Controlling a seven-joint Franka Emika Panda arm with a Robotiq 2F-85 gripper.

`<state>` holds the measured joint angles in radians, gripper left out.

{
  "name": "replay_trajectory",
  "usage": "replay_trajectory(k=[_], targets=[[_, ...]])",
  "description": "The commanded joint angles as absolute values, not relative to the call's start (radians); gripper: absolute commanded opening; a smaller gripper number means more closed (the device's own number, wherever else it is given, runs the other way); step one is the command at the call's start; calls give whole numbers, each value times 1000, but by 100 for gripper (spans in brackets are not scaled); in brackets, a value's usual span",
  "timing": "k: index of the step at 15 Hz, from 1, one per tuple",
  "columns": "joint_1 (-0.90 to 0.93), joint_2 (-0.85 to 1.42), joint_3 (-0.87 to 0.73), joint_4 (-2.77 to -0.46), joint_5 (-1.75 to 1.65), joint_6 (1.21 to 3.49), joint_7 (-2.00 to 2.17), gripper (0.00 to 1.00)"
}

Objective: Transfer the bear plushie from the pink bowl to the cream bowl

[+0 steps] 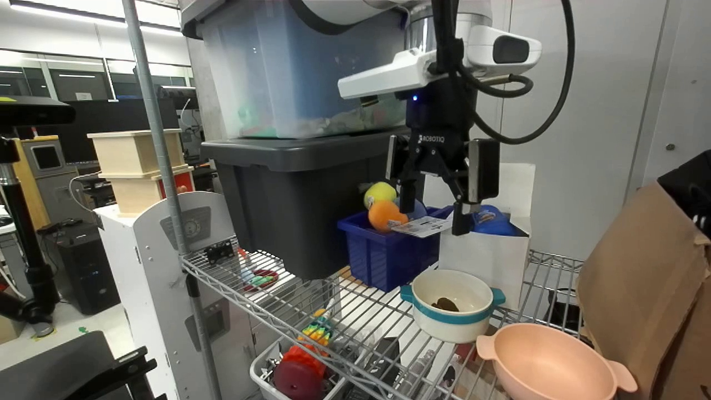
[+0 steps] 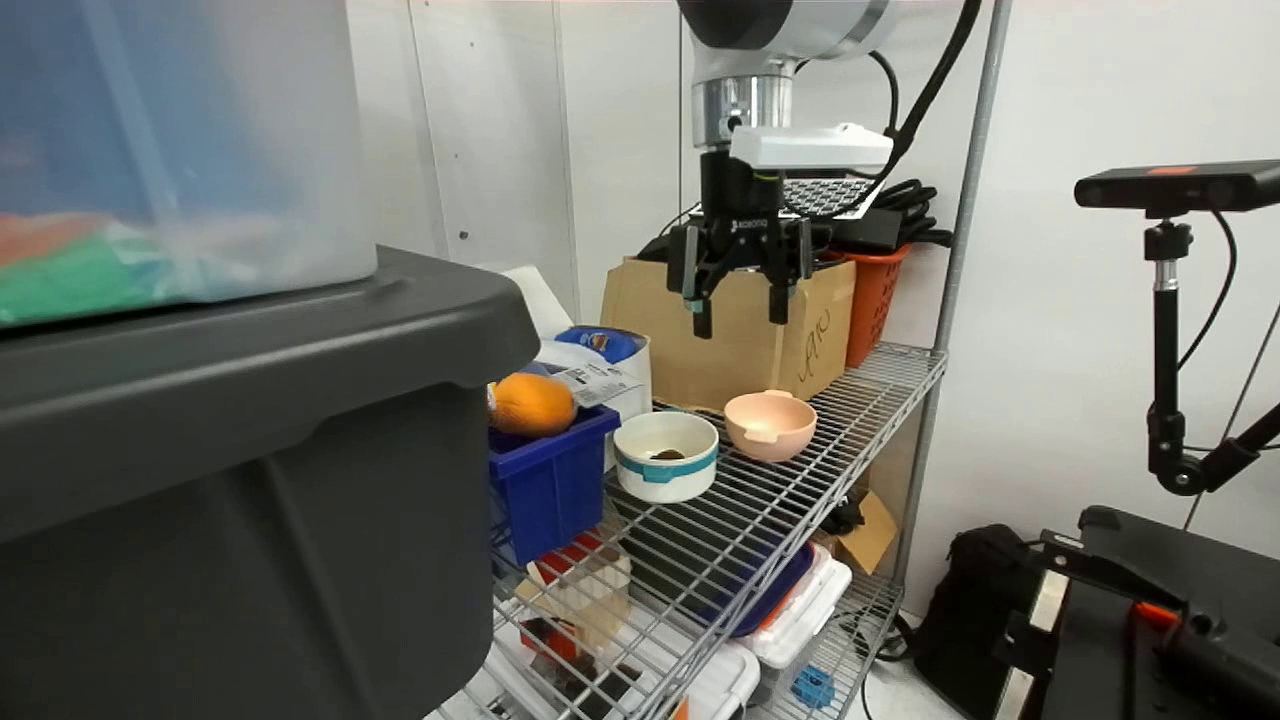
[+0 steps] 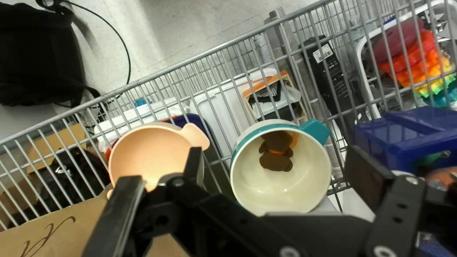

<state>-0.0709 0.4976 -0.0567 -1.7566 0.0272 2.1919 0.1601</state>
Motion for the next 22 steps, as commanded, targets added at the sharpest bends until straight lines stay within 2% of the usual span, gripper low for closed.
replay_trajectory(k=[1, 13, 21, 22], targets=[[-55, 358, -56, -1942, 28, 2266, 139, 100], [1, 19, -22, -2328, 18, 2333, 152, 100], [5, -174, 16, -2483, 11, 2321, 188, 100], [-3, -107, 9, -2425, 25, 2301, 161, 100]])
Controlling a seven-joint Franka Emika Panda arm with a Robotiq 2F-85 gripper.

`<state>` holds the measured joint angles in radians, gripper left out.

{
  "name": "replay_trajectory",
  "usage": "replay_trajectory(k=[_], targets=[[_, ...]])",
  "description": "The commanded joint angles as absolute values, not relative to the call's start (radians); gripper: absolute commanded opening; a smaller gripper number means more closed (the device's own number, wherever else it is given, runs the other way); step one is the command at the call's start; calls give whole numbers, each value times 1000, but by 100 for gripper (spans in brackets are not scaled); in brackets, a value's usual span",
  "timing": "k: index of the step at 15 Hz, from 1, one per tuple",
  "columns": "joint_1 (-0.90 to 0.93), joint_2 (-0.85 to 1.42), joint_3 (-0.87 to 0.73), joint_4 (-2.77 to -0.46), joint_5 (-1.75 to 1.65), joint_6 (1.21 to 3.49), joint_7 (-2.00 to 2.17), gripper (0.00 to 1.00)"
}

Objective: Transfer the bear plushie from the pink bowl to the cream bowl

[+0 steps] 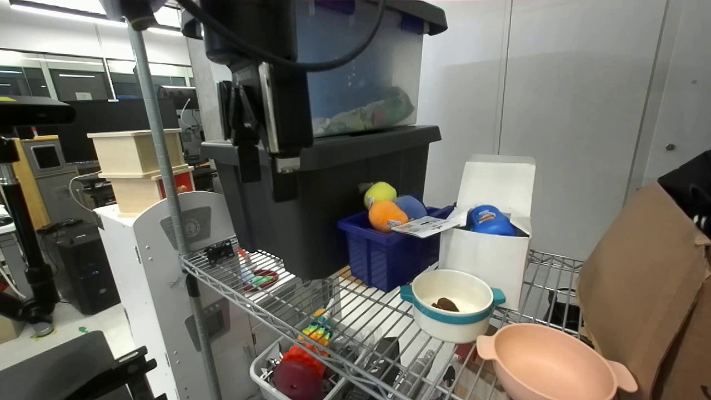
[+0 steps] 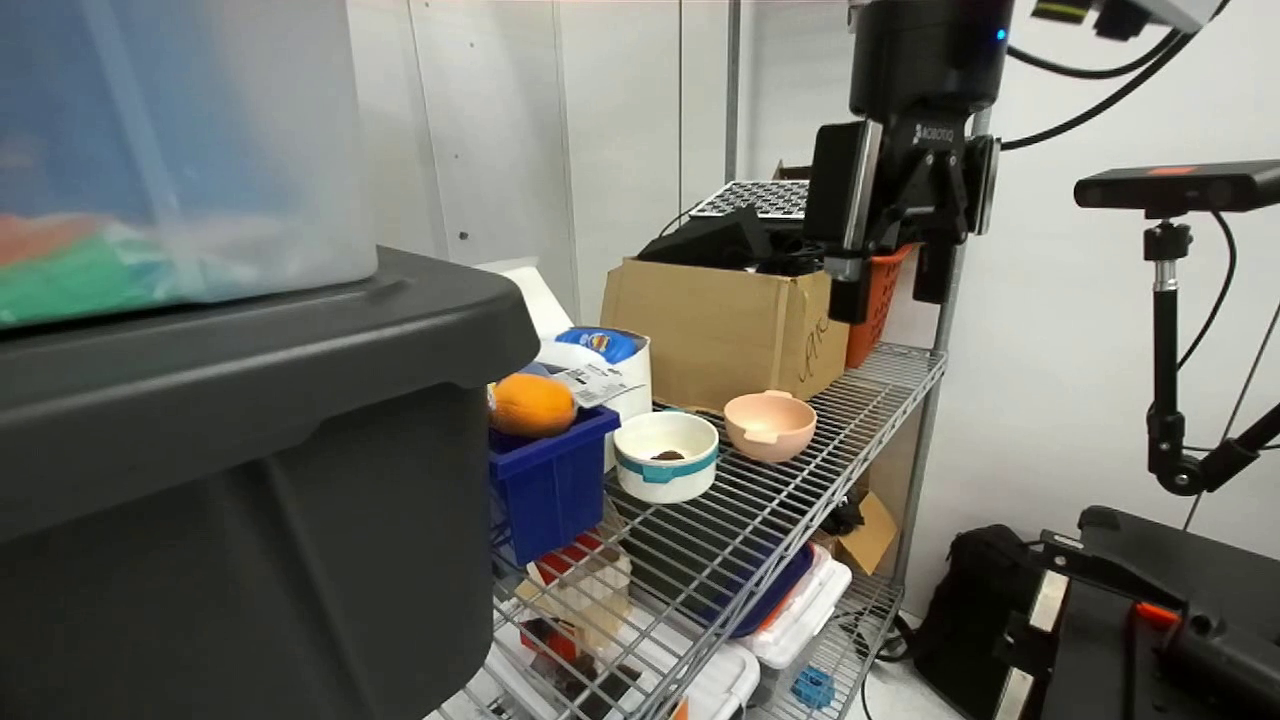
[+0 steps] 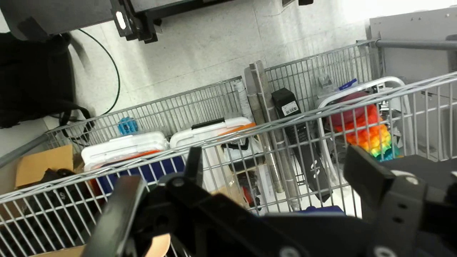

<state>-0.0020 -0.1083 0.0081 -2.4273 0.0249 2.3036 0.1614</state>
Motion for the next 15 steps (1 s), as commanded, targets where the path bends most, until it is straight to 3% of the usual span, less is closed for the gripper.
replay_trajectory(k=[1, 15], targets=[[-2, -127, 13, -2443, 25, 2302, 165, 100], [-2, -155, 17, -2467, 25, 2302, 167, 100]])
